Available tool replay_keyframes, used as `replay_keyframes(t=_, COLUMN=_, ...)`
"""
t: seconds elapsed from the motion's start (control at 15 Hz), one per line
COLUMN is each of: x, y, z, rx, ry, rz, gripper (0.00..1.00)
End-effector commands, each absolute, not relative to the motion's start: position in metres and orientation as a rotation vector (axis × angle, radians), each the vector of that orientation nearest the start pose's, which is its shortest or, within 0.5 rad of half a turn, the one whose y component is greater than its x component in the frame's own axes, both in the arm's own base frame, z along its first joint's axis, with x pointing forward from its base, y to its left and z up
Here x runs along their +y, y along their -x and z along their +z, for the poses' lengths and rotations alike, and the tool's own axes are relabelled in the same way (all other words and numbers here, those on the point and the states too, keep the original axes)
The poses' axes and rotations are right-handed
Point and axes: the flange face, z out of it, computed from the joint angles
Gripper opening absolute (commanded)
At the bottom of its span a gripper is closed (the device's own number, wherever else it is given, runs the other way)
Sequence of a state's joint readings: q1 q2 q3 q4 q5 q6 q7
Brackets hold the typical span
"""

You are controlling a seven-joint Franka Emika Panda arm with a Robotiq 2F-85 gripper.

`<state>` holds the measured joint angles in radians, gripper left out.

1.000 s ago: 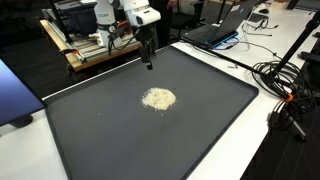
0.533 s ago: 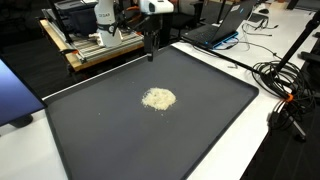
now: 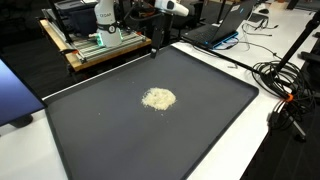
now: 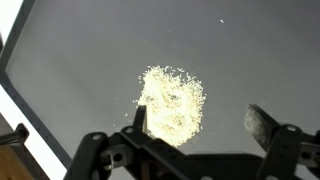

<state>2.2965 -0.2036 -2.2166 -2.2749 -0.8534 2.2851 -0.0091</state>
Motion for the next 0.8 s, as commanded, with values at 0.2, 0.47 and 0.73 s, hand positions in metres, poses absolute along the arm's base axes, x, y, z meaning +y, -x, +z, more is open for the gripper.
replay_keyframes(t=0.2, x=0.059, y=-0.547, z=0.248, rx=-1.465, ry=3.408, rz=0.177, gripper=1.00)
replay_keyframes(t=0.47, x=0.085, y=-0.552, z=0.211, rx=-1.684, ry=3.356, rz=0.188, gripper=1.00)
replay_keyframes(t=0.73, x=0.089, y=-0.545, z=0.211, rx=-1.729, ry=3.349, rz=0.167, gripper=1.00)
